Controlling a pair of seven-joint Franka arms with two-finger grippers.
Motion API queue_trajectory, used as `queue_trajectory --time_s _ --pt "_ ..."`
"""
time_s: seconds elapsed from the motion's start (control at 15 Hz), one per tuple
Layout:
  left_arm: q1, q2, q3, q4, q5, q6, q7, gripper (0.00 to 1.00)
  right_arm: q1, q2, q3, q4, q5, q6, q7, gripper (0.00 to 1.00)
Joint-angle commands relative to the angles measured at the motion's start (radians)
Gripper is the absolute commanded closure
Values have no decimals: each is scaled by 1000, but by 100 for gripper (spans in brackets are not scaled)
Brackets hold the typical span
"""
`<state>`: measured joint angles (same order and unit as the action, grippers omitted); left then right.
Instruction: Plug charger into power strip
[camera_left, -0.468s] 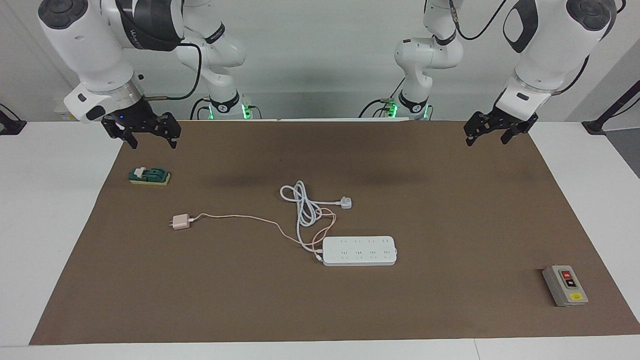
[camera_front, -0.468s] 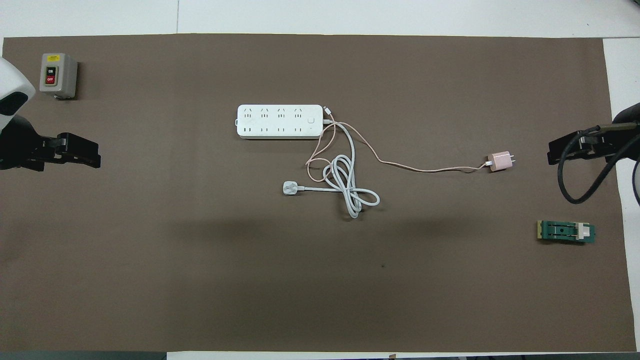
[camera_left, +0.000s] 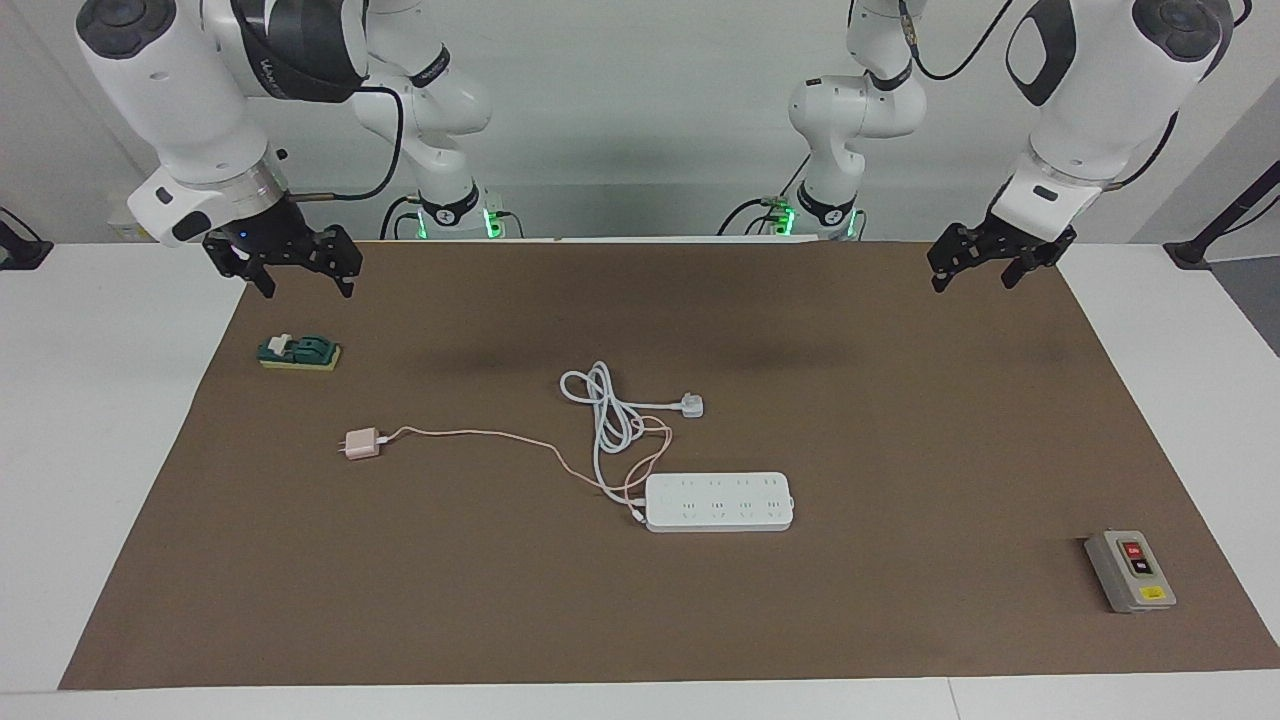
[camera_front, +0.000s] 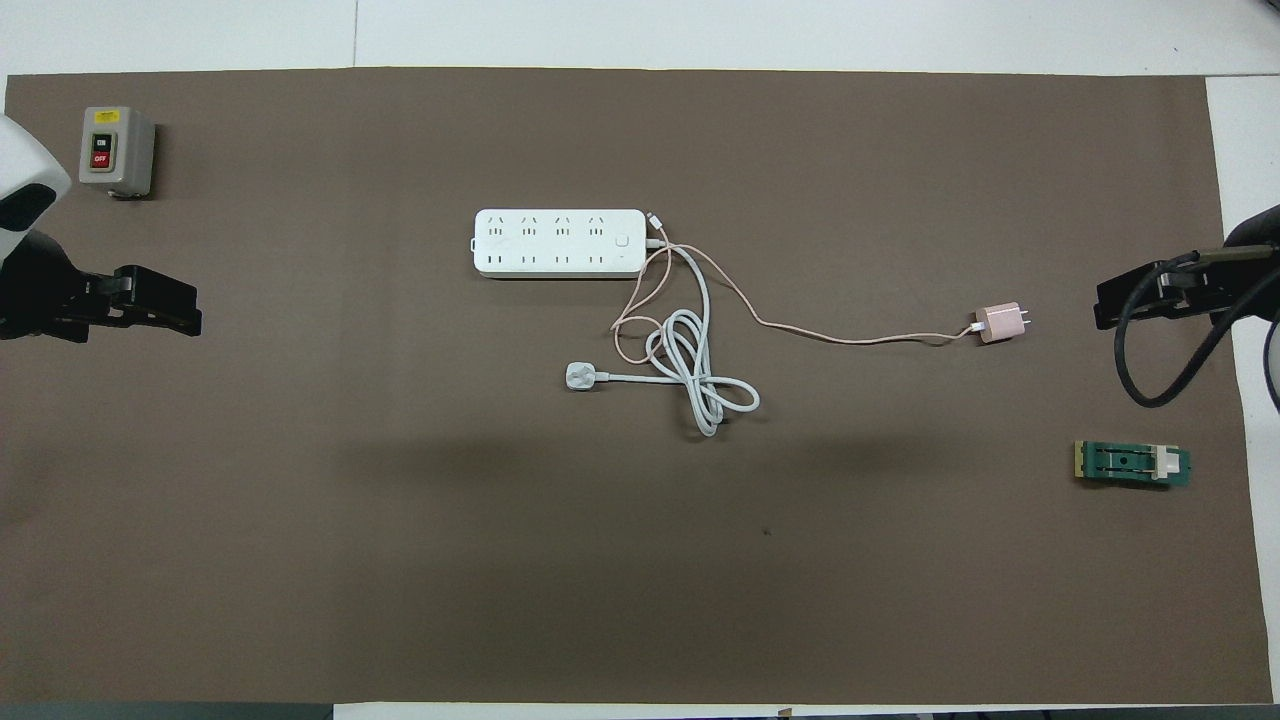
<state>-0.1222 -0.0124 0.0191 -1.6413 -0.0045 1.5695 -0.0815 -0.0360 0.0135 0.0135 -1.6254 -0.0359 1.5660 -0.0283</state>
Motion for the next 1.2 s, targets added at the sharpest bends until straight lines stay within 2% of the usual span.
queue_trajectory --time_s 0.0,0.2,0.4,0.87,1.14 --pt "6 -15 -2 -9 8 -9 11 0 -15 -1 16 7 -16 9 -15 0" --pt "1 -18 -2 -17 9 -12 11 0 -36 0 8 2 -1 69 -22 0" --pt "-2 -21 -2 -25 8 -9 9 0 -65 19 8 -11 42 68 59 0" --pt "1 -24 -4 -35 8 -8 11 0 -249 195 5 -10 284 57 321 0" --pt "4 -24 -2 -28 8 -11 6 0 -297 302 5 -11 399 55 530 0"
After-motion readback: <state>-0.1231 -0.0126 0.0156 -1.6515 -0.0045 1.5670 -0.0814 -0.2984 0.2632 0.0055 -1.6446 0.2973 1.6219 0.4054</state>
